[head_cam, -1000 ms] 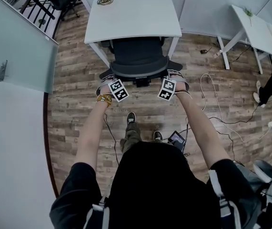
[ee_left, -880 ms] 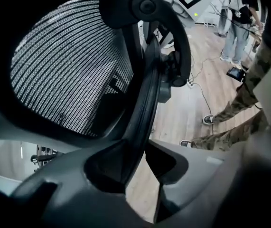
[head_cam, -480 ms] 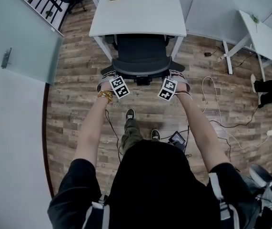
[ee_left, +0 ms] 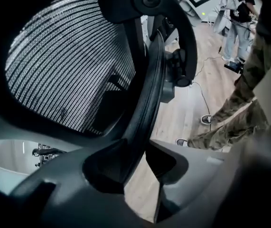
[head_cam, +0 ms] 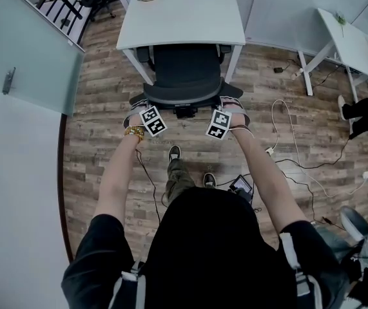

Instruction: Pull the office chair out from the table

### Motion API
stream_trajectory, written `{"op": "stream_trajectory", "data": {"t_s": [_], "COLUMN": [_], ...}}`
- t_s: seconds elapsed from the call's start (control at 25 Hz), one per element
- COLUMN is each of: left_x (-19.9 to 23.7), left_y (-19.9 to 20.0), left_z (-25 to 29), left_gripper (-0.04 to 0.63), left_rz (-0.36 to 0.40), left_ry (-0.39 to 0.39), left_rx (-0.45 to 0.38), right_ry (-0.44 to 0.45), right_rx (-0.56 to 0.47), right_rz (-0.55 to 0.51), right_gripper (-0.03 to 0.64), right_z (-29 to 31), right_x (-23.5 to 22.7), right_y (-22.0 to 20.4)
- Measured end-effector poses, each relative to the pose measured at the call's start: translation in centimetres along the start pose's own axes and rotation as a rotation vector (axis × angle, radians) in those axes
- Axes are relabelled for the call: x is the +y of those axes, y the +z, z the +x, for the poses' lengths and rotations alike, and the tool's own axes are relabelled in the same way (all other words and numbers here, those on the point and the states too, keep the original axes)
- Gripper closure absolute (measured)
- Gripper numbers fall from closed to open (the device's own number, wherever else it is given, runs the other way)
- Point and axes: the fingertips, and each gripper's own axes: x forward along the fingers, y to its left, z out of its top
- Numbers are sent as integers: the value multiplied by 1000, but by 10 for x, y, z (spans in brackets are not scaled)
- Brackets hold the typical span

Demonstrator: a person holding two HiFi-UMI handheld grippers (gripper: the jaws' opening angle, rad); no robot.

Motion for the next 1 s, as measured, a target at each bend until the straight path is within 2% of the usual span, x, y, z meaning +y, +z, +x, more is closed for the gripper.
{"op": "stream_trajectory", "data": {"t_s": [0.24,0.56,1.0], "left_x": [-26,-54,-84], "left_y": [4,-2,-16], "left_z": [-12,-25,-43], "left_gripper": [456,456,456], "left_rz": [-14,-52,-44], "left_ry": [3,6,6], "left_rx": [-5,33,20], "right_ry": [13,1,10], "right_rx": [-3,-13,32], "right_rz": [-1,-26,-26], "right_gripper": [500,500,499], "right_z": [-14,-31,-49], "right_x": [14,37,66], "right_y": [-11,-13,-7]}}
